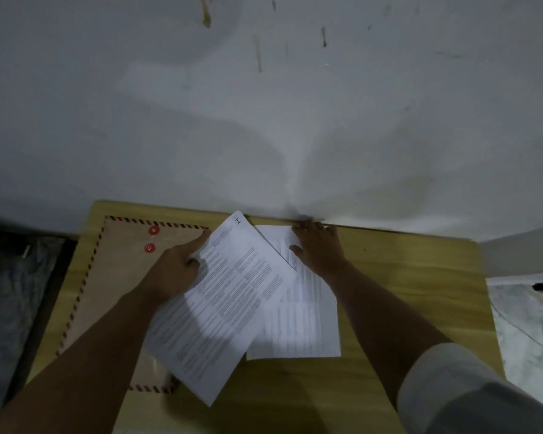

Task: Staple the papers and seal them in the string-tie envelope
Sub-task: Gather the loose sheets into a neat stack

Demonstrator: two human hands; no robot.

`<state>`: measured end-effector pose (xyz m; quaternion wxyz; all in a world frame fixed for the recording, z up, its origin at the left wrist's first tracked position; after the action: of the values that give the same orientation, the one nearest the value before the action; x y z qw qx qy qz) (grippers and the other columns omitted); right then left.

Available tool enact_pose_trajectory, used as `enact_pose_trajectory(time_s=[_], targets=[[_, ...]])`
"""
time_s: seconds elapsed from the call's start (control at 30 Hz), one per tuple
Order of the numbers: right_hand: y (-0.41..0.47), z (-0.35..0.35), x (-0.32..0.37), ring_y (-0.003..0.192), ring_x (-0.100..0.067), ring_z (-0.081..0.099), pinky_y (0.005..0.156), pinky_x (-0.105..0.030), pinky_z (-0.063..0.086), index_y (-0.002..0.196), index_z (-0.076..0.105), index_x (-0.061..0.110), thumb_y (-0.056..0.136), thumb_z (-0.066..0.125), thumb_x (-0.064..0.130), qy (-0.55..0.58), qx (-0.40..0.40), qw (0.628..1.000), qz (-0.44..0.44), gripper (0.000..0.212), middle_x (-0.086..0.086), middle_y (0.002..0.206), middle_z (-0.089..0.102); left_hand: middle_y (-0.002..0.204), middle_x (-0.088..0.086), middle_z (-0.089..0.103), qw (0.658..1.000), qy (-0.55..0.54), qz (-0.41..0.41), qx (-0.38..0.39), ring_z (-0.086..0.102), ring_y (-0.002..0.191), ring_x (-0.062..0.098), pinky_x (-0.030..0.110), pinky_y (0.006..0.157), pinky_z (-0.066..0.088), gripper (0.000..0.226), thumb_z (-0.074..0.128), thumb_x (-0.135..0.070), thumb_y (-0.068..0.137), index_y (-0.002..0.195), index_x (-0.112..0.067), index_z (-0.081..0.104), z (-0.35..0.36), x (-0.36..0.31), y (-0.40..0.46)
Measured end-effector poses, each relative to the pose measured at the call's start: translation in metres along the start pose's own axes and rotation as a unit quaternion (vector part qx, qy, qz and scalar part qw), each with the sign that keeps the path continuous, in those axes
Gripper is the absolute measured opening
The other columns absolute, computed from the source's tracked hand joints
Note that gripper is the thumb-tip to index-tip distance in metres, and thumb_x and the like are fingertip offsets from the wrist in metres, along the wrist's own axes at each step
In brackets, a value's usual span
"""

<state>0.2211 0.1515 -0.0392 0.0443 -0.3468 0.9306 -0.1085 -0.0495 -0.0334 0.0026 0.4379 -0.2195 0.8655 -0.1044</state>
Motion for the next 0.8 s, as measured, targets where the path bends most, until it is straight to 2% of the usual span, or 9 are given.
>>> enact_pose_trajectory(time_s=[0.07,0.13,0.2,0.3,0.4,0.47,0.63,0.73,0.8], targets=[[-0.003,0.0,0.0,0.109,-0.032,0.065,0.082,-0.047,0.047,0.124,0.062,0.018,0.079,0.074,0.048,0.0,0.004,1.0,0.019,0.055,-0.008,0.124,0.065,0.107,0.003,0.064,1.0,0.006,0.013,-0.008,0.061,0.079,0.019,0.015,0.073,0.046,0.063,0.046,0.006,0.097,0.154,-0.021,0.041,-0.001,0.001,-0.001],[-0.006,-0.001,0.002,0.113,-0.031,0.062,0.086,-0.047,0.044,0.124,0.062,0.02,0.084,0.069,0.05,0.015,0.013,0.999,0.032,0.05,-0.005,0.123,0.065,0.105,0.007,0.066,0.999,-0.001,0.034,-0.003,0.057,0.08,0.016,0.015,0.074,0.044,0.06,0.045,0.007,0.096,0.151,-0.018,0.044,-0.001,0.0,-0.005],[-0.01,-0.001,0.003,0.118,-0.029,0.058,0.09,-0.046,0.041,0.126,0.059,0.022,0.091,0.062,0.051,0.029,0.031,0.998,0.049,0.045,-0.002,0.123,0.064,0.108,0.002,0.067,0.999,0.002,0.037,0.005,0.053,0.067,0.001,0.016,0.065,0.043,0.06,0.044,0.001,0.097,0.15,-0.027,0.044,-0.003,0.0,-0.011],[-0.018,0.0,0.007,0.119,-0.027,0.054,0.092,-0.044,0.04,0.127,0.059,0.025,0.093,0.06,0.05,0.047,0.044,0.995,0.081,0.043,-0.002,0.126,0.058,0.115,0.0,0.073,1.0,-0.006,-0.01,0.021,0.048,0.045,-0.001,0.011,0.05,0.039,0.065,0.044,-0.002,0.1,0.155,-0.035,0.037,-0.006,-0.003,-0.023],[-0.029,0.0,0.01,0.12,-0.027,0.052,0.093,-0.043,0.042,0.122,0.063,0.026,0.091,0.064,0.048,0.078,0.039,0.991,0.098,0.038,-0.003,0.129,0.052,0.134,0.005,0.068,1.0,-0.015,-0.009,0.013,0.059,0.056,-0.006,0.007,0.059,0.043,0.066,0.045,-0.001,0.1,0.155,-0.038,0.036,-0.01,-0.004,-0.03],[-0.036,0.001,0.012,0.121,-0.027,0.052,0.093,-0.044,0.043,0.121,0.064,0.024,0.09,0.067,0.045,0.104,0.03,0.989,0.097,0.038,-0.002,0.131,0.052,0.135,0.011,0.067,1.0,-0.02,0.002,0.002,0.065,0.068,-0.006,0.006,0.064,0.042,0.068,0.046,0.0,0.099,0.15,-0.044,0.035,-0.014,-0.005,-0.034],[-0.053,0.008,0.014,0.126,-0.03,0.05,0.099,-0.049,0.042,0.138,0.05,0.025,0.09,0.065,0.05,0.118,0.048,0.983,0.134,0.055,-0.005,0.137,0.053,0.138,0.019,0.062,1.0,-0.026,0.003,-0.002,0.052,0.047,-0.004,0.005,0.05,0.037,0.065,0.043,0.004,0.098,0.154,-0.028,0.039,-0.017,-0.015,-0.047],[-0.06,0.013,0.014,0.127,-0.028,0.052,0.103,-0.048,0.039,0.139,0.046,0.029,0.089,0.066,0.048,0.17,0.077,0.968,0.166,0.056,-0.002,0.134,0.059,0.134,0.011,0.067,1.0,-0.029,-0.008,-0.001,0.046,0.04,-0.003,0.006,0.045,0.035,0.065,0.043,0.002,0.099,0.155,-0.031,0.038,-0.019,-0.02,-0.054],[-0.065,0.013,0.013,0.126,-0.028,0.056,0.104,-0.045,0.043,0.141,0.044,0.028,0.085,0.071,0.038,0.244,0.073,0.949,0.185,0.063,-0.001,0.134,0.062,0.137,0.005,0.065,1.0,-0.025,0.001,0.004,0.049,0.043,-0.002,0.007,0.047,0.038,0.066,0.043,0.001,0.099,0.155,-0.033,0.037,-0.02,-0.025,-0.059]])
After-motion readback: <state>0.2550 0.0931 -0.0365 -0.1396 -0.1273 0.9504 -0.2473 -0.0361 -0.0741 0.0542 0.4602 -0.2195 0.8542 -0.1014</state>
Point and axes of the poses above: each hand's wrist, its own y-axis towards the middle knuckle, its own z-axis out of the palm, x = y × z, the point moved 3 cm from there along y, towards the middle knuckle
